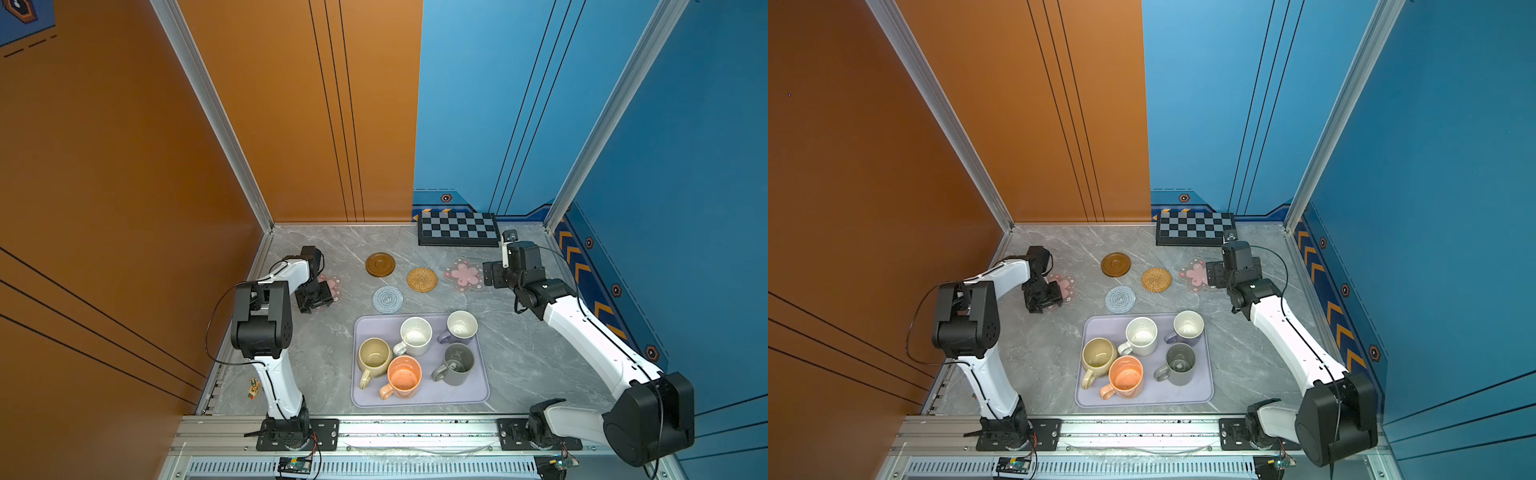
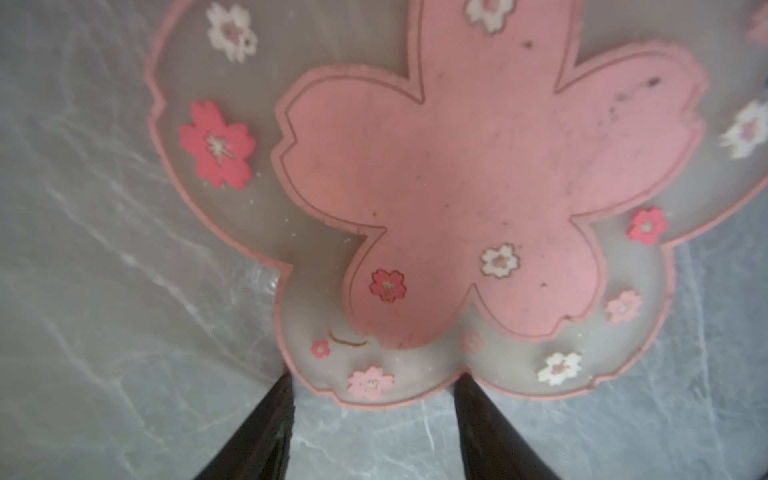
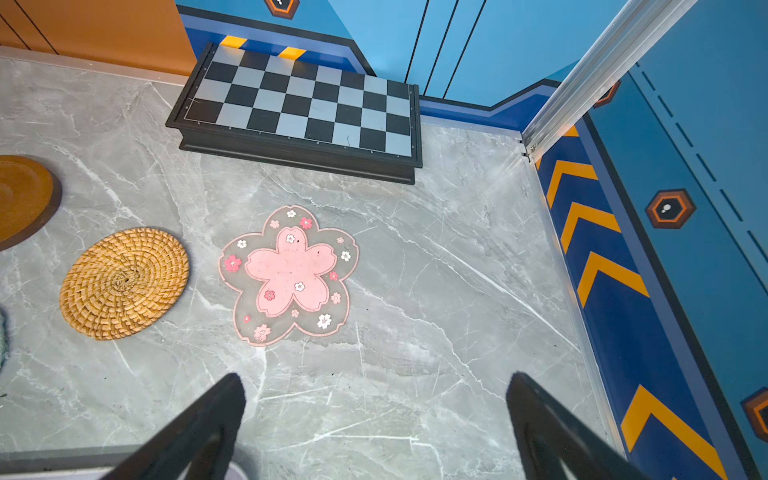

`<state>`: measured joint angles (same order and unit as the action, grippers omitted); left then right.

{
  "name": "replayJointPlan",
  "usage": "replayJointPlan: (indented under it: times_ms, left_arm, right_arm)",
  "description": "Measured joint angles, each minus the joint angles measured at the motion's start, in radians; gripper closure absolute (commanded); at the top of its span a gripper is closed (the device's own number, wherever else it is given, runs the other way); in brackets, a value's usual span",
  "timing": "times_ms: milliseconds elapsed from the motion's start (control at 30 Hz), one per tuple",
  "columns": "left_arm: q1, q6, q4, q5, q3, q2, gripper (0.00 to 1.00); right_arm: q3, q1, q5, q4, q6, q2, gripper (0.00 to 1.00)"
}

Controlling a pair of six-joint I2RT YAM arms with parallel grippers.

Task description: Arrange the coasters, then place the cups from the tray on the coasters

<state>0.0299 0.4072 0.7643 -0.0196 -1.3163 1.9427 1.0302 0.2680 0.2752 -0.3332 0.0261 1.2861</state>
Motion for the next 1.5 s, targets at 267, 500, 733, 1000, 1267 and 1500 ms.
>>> replayJointPlan:
  times_ms: [267,500,733,1000,1267,1500]
  left_arm:
    - [0.029,-0.055,0.042,-0.004,-0.107,0.072,0.37]
    - [0.031,-0.125,0.077,-0.075,-0.188,0.120,0.37]
    - [0.031,-0.179,0.129,-0.155,-0.232,0.144,0.37]
    - [0.033,-0.191,0.154,-0.098,-0.226,0.082,0.38]
    - [0.116,-0.103,0.148,-0.068,-0.301,-0.005,0.54]
    - [0.208,-0.019,0.090,-0.050,-0.258,0.009,0.62]
  right_arm:
    - [0.014,0.008,0.016,-0.019,0.000,0.008,0.00]
    - [0.029,0.022,0.019,-0.027,0.001,0.023,0.00]
    - [0.049,0.039,0.029,-0.031,0.003,0.041,0.00]
    - [0.062,0.045,0.044,-0.035,0.003,0.059,0.00]
    - [0.065,0.059,0.044,-0.035,0.003,0.072,0.00]
    - [0.065,0.061,0.045,-0.035,0.003,0.074,0.00]
